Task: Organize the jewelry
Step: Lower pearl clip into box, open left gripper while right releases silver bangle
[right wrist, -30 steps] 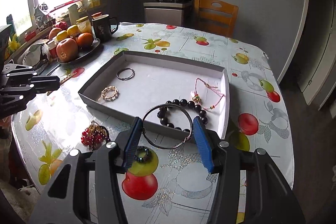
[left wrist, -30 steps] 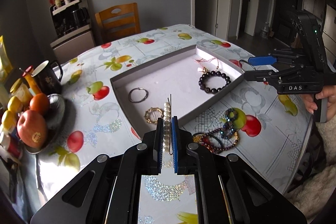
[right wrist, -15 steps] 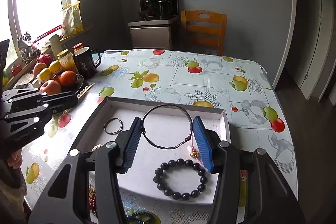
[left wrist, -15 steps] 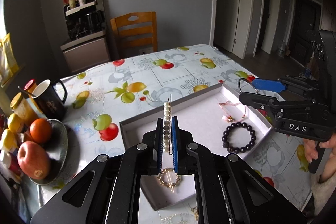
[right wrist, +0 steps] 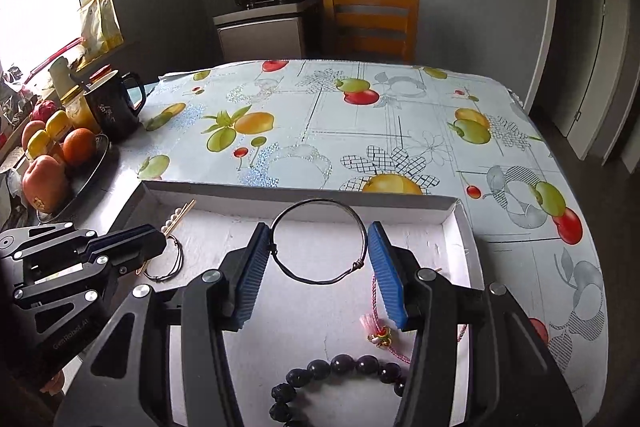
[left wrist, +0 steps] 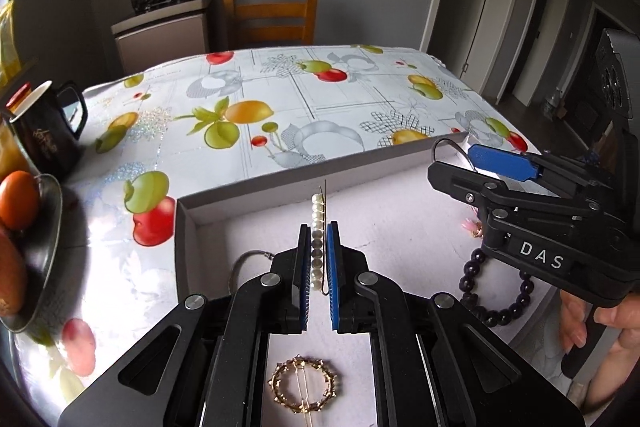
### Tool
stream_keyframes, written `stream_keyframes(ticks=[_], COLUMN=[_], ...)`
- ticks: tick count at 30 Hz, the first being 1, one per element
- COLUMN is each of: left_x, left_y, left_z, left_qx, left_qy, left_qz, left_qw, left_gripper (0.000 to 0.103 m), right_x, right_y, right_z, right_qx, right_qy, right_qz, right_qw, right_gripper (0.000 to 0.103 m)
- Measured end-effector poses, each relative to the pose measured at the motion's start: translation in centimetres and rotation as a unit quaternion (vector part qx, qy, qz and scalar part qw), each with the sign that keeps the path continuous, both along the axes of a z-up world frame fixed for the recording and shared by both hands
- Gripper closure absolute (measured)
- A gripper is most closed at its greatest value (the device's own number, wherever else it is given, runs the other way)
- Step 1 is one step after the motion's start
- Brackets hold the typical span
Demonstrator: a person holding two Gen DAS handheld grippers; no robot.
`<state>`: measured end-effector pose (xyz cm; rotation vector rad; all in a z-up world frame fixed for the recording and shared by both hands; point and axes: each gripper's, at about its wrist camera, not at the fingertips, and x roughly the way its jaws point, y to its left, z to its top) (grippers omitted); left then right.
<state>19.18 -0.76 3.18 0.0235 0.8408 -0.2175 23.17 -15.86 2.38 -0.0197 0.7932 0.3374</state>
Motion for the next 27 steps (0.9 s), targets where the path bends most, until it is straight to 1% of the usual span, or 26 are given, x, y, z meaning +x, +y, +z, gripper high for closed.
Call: stream_keyframes(ticks=[6,10,14,17,22,27], left_x=[0.1,0.1,0.3,0.4,0.3,0.3], left_y=[-0.7,-1.0,-1.2,-1.1,-1.0,-0.9], left_z=[-1.8,-2.7,-3.5,-3.8,-3.8,-3.8], left_qx=[0.013,0.019,0.027,0.023,0.020,0.017], left_qy=[0.023,0.037,0.047,0.054,0.053,0.054], left_qz=[-0.016,-0.022,-0.025,-0.024,-0.024,-0.024], left_qw=[0.9995,0.9989,0.9982,0.9980,0.9981,0.9981], left_gripper=[0.094,0.094,0.094,0.094,0.094,0.094], right_x=[0.1,0.2,0.2,0.2,0.2,0.2], right_y=[0.7,0.8,0.6,0.6,0.7,0.4], right_z=[-1.9,-2.7,-2.8,-3.2,-3.6,-3.6], right_qx=[-0.009,-0.014,-0.018,-0.020,-0.023,-0.015], right_qy=[0.035,0.052,0.055,0.065,0.069,0.070], right_qz=[0.019,0.020,0.013,0.017,0.016,0.011], right_qw=[0.999,0.998,0.998,0.998,0.997,0.997], right_gripper=[0.052,0.052,0.052,0.052,0.052,0.051])
